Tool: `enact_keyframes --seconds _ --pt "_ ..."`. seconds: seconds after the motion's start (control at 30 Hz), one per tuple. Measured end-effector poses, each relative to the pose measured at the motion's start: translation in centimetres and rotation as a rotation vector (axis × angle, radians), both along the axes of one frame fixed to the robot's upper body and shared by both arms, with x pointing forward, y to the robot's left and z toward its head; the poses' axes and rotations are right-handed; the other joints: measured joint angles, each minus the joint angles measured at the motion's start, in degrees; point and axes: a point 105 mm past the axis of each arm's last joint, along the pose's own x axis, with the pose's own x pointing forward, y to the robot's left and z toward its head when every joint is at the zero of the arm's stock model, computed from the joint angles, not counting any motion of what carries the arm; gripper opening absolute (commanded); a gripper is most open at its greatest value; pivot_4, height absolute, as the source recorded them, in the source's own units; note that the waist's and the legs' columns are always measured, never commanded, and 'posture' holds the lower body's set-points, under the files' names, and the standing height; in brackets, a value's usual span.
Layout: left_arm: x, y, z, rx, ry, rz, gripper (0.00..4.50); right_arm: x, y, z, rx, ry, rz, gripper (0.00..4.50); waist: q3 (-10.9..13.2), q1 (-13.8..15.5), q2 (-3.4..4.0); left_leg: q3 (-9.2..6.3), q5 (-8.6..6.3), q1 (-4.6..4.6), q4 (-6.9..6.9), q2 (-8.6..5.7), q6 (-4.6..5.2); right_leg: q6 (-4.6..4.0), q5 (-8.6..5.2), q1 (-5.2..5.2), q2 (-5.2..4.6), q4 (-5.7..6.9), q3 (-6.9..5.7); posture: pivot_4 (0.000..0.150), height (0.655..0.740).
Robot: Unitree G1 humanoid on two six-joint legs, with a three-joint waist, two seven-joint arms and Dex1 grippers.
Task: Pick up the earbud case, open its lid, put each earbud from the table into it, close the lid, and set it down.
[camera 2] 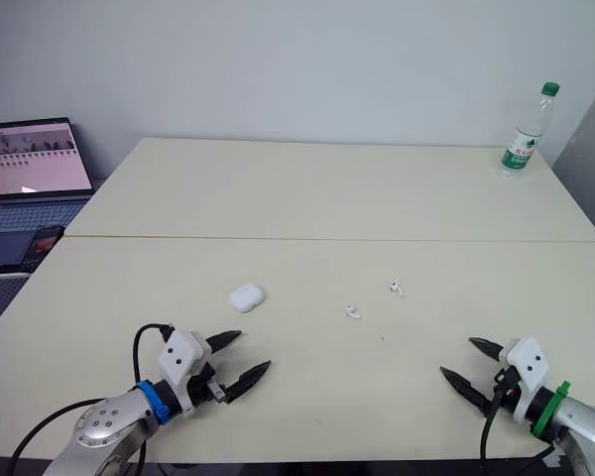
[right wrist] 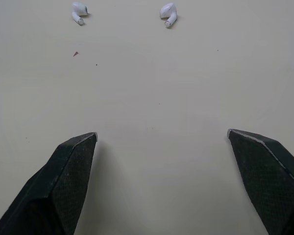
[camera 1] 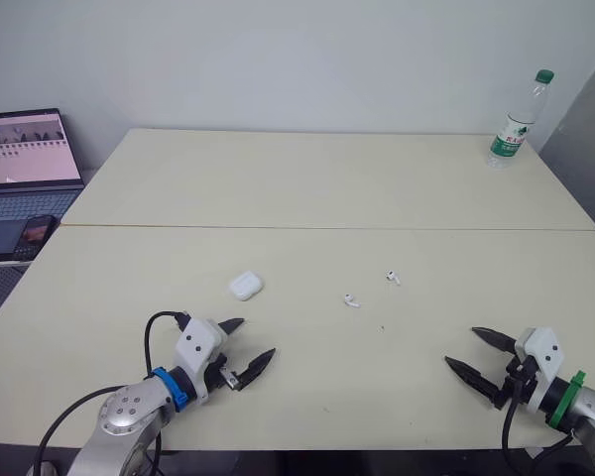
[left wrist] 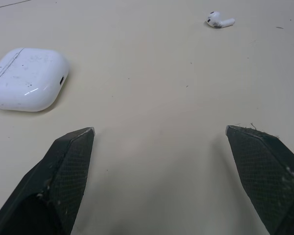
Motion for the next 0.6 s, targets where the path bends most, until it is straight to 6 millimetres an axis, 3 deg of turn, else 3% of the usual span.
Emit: enact_keyframes --seconds 0.6 --pt "-0.17 -0.07 -0.29 -0.049 0.013 0.052 4.50 0.36 0.05 0.48 -0.007 -0.015 0.018 4.46 0.0 0.0 -0.08 0.00 0.00 0.02 -0.11 -0.01 0.00 -0.01 -0.01 -0.01 0.00 -0.02 -0.01 0.150 0.7362"
